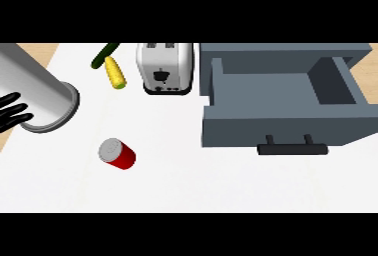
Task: Pick up the can, place it into the drawer and close the drawer
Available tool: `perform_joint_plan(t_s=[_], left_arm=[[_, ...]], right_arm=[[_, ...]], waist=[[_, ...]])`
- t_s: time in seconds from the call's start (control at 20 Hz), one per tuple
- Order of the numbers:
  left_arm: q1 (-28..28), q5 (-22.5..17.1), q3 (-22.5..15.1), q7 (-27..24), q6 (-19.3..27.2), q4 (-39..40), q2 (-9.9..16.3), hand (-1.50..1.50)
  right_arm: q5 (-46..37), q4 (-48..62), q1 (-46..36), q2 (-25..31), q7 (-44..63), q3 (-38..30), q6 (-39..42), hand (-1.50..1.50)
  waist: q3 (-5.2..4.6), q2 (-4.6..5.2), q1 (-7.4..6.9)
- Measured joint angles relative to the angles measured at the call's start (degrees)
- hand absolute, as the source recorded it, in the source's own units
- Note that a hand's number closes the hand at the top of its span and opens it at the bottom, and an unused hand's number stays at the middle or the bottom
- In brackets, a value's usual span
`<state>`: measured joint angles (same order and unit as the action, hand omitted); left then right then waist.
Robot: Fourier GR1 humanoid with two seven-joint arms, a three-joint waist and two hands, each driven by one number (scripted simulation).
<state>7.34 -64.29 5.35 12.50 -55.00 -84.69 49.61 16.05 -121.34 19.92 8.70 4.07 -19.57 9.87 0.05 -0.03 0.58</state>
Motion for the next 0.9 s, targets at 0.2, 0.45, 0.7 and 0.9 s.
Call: perform_joint_plan(t_s=[0.2, 0.45, 0.7, 0.9], left_arm=[[1.44, -3.15, -2.49, 3.7, 2.26, 0.27, -0.65, -1.5], [2.8, -5.22, -4.85, 8.1, 4.71, 0.08, -2.57, -1.5], [4.73, -1.16, -5.94, 9.75, 7.6, 0.19, -7.91, -1.5], [3.76, 4.3, -6.48, 9.98, 9.34, -1.73, -12.48, -1.5]], right_arm=[[1.1, -1.04, 1.73, -0.5, -0.32, -1.52, 1.68, -1.5], [3.51, -1.35, 2.05, 0.13, 0.92, -4.38, 3.69, -1.5], [5.59, -1.5, 4.49, -0.68, -0.46, -7.39, 7.02, -1.5], [6.07, -1.08, 4.82, -0.95, -0.71, -9.08, 8.96, -1.5]], waist=[[-0.01, -0.01, 0.04], [-0.04, -0.02, -0.07], [-0.04, -0.03, 0.04], [-0.04, -0.03, -0.15]])
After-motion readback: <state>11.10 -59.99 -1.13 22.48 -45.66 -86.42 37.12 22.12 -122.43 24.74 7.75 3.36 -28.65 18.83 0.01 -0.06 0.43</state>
